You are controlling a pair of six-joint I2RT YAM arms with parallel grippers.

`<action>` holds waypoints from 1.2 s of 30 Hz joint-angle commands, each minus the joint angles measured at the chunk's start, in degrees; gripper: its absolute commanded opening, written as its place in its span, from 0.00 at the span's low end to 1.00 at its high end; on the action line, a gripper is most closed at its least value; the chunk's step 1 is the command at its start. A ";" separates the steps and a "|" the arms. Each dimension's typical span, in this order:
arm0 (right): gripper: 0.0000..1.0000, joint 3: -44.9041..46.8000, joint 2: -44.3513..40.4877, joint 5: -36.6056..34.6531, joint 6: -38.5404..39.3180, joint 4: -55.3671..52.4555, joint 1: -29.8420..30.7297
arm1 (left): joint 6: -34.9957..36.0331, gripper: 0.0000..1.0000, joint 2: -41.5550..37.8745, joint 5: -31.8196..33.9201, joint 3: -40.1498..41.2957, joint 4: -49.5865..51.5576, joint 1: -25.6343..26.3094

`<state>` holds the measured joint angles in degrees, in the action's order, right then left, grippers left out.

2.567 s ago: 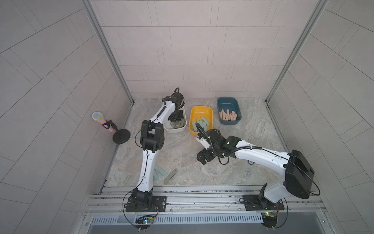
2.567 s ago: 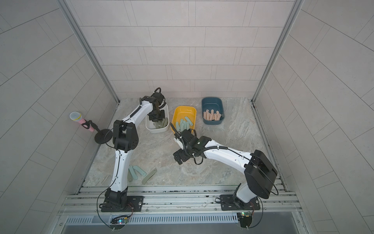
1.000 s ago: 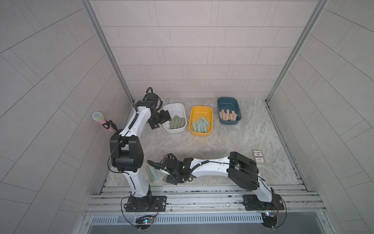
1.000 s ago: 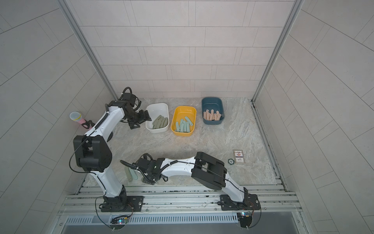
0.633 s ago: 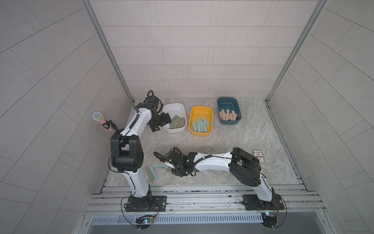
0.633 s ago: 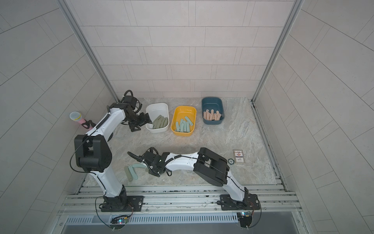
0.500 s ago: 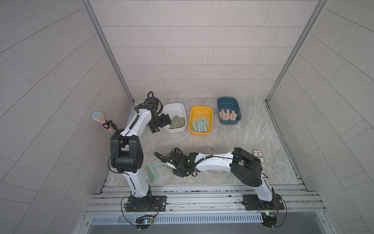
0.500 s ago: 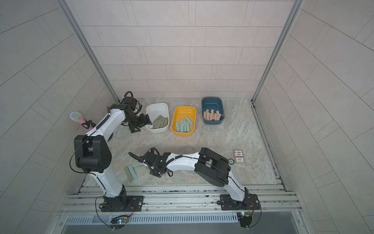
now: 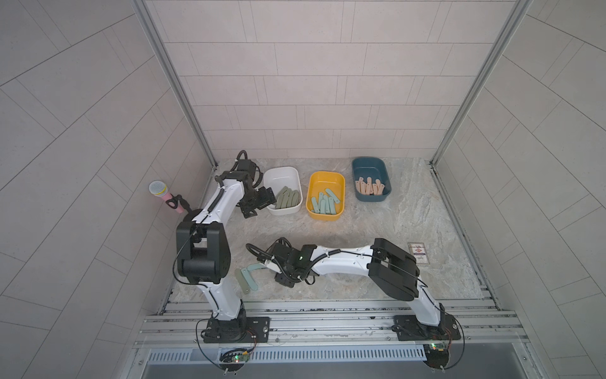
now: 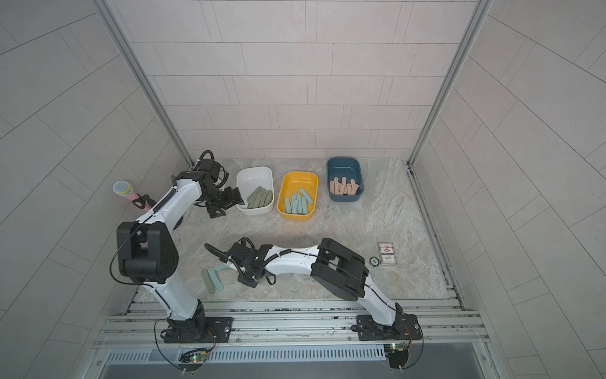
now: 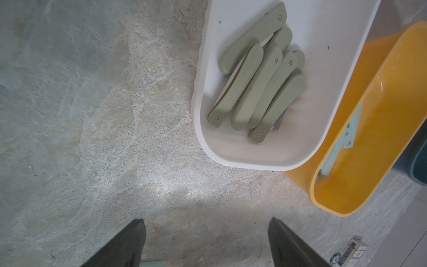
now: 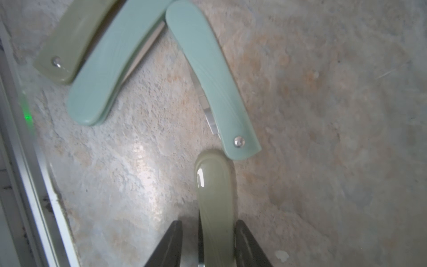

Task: Place the fruit knives into the storage box by color
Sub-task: Pick up the fruit knife from the center of the board, then place the fruit knife in the storage box.

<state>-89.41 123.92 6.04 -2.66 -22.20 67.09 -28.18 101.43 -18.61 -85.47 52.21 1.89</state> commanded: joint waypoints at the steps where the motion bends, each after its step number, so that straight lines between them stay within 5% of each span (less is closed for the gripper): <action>1: 0.32 1.71 2.97 1.29 0.22 -5.20 -0.61 | 0.72 0.90 -2.56 0.57 0.98 0.37 -0.36; 5: 0.16 2.31 1.04 1.18 -0.41 -5.91 -1.34 | 0.64 0.90 -3.03 0.38 1.95 0.00 -0.29; 22: 0.09 7.75 -15.17 -2.27 -3.33 -7.55 -11.51 | -1.41 0.90 -12.60 4.61 5.36 1.15 -0.91; 36: 0.09 -20.52 -0.61 3.01 -3.99 -7.66 -22.62 | -1.32 0.90 -20.67 4.11 18.88 1.74 -1.00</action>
<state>-105.34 118.91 7.92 -6.46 -28.62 45.87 -29.74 82.76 -14.96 -68.88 52.42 1.34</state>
